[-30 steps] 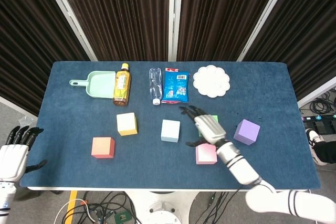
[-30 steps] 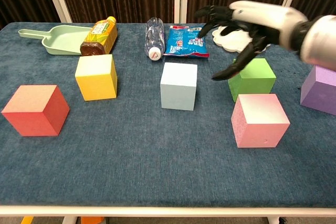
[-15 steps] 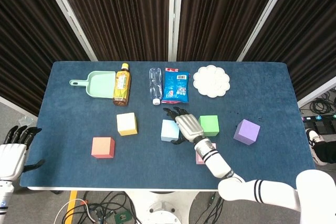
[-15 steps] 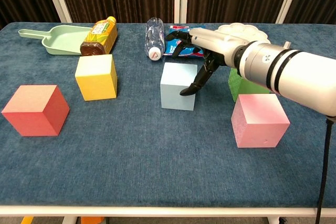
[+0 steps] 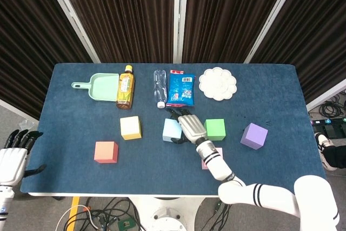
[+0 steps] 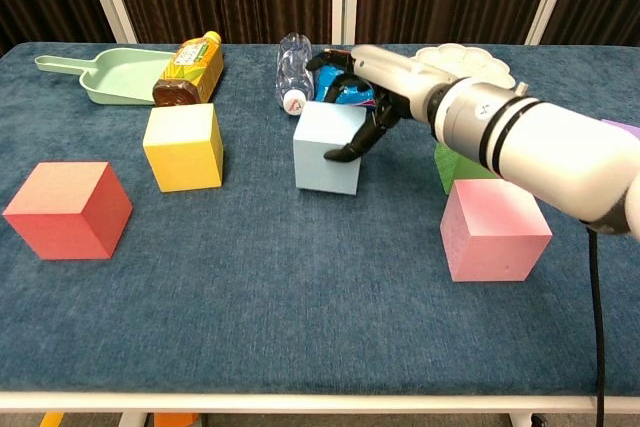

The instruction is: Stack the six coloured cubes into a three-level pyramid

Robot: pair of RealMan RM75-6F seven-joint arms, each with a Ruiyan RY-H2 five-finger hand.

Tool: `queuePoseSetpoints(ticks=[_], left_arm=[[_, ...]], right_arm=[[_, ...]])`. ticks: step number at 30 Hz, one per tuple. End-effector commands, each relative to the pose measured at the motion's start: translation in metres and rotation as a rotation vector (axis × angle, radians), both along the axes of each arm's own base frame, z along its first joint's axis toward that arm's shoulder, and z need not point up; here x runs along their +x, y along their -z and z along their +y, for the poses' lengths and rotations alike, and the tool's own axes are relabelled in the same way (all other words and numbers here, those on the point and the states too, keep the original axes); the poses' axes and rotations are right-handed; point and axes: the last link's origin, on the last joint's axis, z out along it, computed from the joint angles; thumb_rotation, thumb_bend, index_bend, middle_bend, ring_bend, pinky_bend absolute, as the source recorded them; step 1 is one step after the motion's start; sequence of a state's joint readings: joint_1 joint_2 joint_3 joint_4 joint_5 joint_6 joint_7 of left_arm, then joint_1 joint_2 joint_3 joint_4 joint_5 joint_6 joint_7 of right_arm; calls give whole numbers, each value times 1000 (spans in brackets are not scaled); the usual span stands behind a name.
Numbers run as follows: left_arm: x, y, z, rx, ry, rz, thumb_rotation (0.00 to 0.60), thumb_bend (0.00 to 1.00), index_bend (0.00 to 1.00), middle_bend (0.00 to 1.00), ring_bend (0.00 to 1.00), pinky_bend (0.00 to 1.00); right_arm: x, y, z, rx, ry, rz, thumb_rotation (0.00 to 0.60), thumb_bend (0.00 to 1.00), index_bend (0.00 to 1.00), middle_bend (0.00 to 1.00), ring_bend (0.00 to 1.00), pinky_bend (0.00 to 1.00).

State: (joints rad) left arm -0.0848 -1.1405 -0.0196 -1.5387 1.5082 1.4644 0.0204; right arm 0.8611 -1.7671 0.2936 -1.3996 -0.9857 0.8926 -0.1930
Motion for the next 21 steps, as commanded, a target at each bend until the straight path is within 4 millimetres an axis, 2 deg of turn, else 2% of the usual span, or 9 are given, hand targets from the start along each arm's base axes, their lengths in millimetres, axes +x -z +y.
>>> queuePoseSetpoints(ticks=[1,8,21], left_arm=[[0,0,0,0,-1,1,600,0,188,152,90,76],[-1,0,1,-1,-9,5,600,0,188,152,90,76],[0,-1,3,-3,-15,13,600,0,188,152,90,76]], right_arm=[[6,-1,-8,-5,-22,3,600,195,98,377,87,114],[20,3,-31,5,-63,29,600,195,98,367,87,102],[21,13,-55,30,-58,44,600,194,99,347,87,81]])
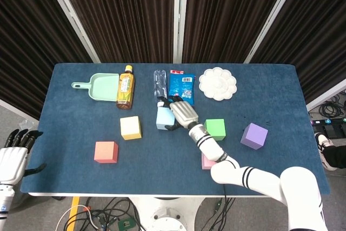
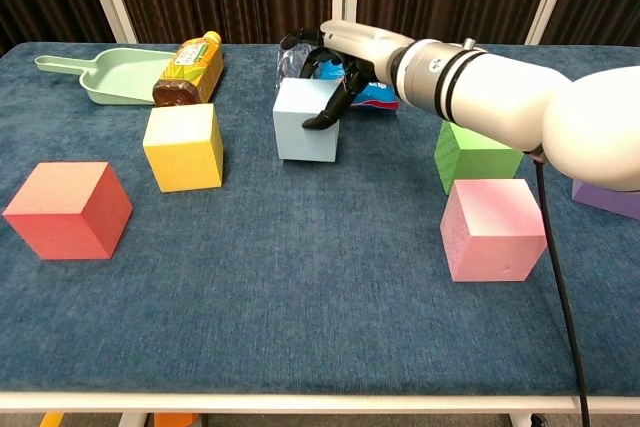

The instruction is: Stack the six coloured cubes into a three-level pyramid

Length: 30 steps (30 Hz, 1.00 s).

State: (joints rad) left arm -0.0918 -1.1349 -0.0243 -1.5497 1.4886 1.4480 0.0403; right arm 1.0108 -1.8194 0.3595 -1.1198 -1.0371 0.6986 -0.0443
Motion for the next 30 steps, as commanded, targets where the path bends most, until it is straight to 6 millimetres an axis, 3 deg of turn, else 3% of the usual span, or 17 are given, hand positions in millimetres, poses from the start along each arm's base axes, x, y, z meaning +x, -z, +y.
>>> queuePoseSetpoints(ticks=[1,6,13,19,24,30], left_arm=[[0,0,1,-1,-1,1,600,0,188,152,90,76],[1,0,2,-4,0,4,600,0,188,152,90,76],[4,0,7,-7,21,19,600,0,188,152,90,76],[18,-2,24,-39,92,19,600,0,188,152,90,76],[44,-2,59,-85,189,-85,600,0,189,152,90,76],[81,19,105,-214,271,-184,600,0,207,152,90,81]], right_arm=[[0,4,-2,8,-10,16,600,193,99,343,84,80],[-4,7,-5,15,-10,37,600,191,89,305,67,67],[-8,4,-2,32,-6,29,600,188,0,176,2,1],[-12,-13,3,27,-9,-2,600,187,0,93,0,0],[-29,-64,7,-53,-25,-38,600,188,0,84,0,0],[-66,-145,21,-192,14,-67,600,188,0,85,0,0]])
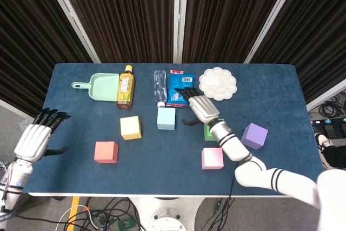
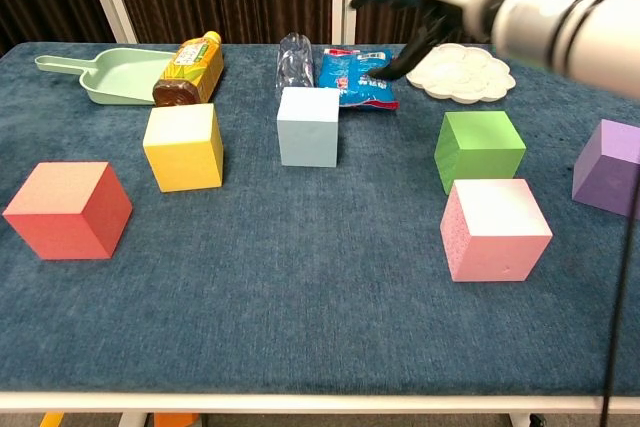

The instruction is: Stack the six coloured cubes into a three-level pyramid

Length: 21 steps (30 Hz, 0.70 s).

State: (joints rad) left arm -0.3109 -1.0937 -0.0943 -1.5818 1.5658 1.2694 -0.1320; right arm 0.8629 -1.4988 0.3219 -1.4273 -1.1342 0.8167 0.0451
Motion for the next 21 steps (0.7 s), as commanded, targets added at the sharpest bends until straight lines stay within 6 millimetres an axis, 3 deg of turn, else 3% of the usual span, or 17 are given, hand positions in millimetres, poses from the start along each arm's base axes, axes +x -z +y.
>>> queuePoseSetpoints(ticks=[1,5,8,14,21], left_arm=[[29,15,36,-82,57,-41,600,0,207,152,90,81],[53,38,62,-136,56,-49,600,0,206,152,91,81],[67,55,74,-173,45,-58,600,0,202,152,91,82],[81,87,83,-222,12,-24,600,0,188,152,91,82],[98,115,86,-252,2,13,600,0,182,159,91,83]], right_arm=[[-30,-60,16,-110,34,-28,600,187,0,85,0,0],[-49,-99,32,-167,71,-48,600,186,0,95,0,0],[-63,-115,41,-191,91,-46,600,186,0,101,0,0],[-83,-123,53,-188,121,-41,600,189,0,108,0,0],[-92,-120,55,-172,125,-45,600,188,0,108,0,0]])
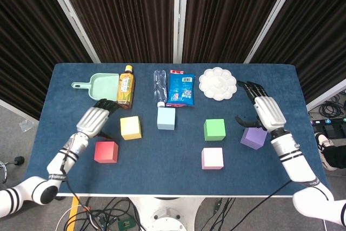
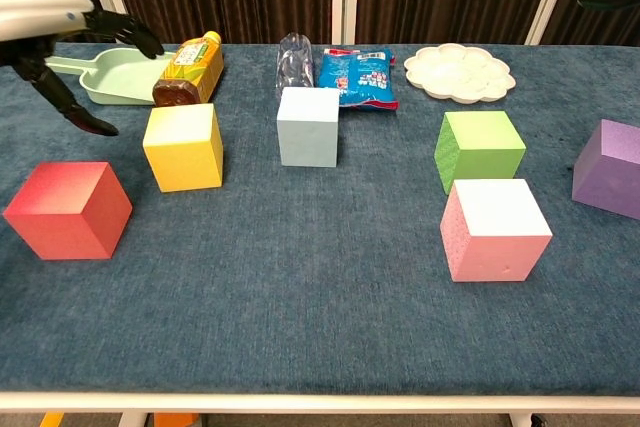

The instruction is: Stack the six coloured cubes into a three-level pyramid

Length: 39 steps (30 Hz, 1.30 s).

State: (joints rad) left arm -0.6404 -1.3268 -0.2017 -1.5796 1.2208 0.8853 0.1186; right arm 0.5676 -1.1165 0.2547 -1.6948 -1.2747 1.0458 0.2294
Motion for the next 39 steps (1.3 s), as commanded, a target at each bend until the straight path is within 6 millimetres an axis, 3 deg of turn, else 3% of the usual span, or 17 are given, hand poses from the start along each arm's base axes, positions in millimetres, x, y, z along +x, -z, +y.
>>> queuePoseSetpoints(ticks=[1,16,23,29,39], left_arm=[[12,18,3,-16,4,26,600,0,181,163,92,83],[31,55,9,-27,-45,30,600,3,180,251,188,94],[31,67,10,-20,-21,75,600,115,183,344,250,113],[30,62,16,-6,30,116,600,232,186,402,279,153],[53,53,44,-27,188,96,600,248,186,407,283,163]], right_arm=[[-2,1,0,3,-2,1,600,188,0,107,0,0],[-11,5,1,12,11,0,600,190,0,107,0,0],[-16,6,1,19,26,-7,600,190,0,107,0,0],[-19,6,2,19,37,-13,600,191,0,107,0,0],[-24,2,6,6,43,-20,600,190,0,107,0,0]])
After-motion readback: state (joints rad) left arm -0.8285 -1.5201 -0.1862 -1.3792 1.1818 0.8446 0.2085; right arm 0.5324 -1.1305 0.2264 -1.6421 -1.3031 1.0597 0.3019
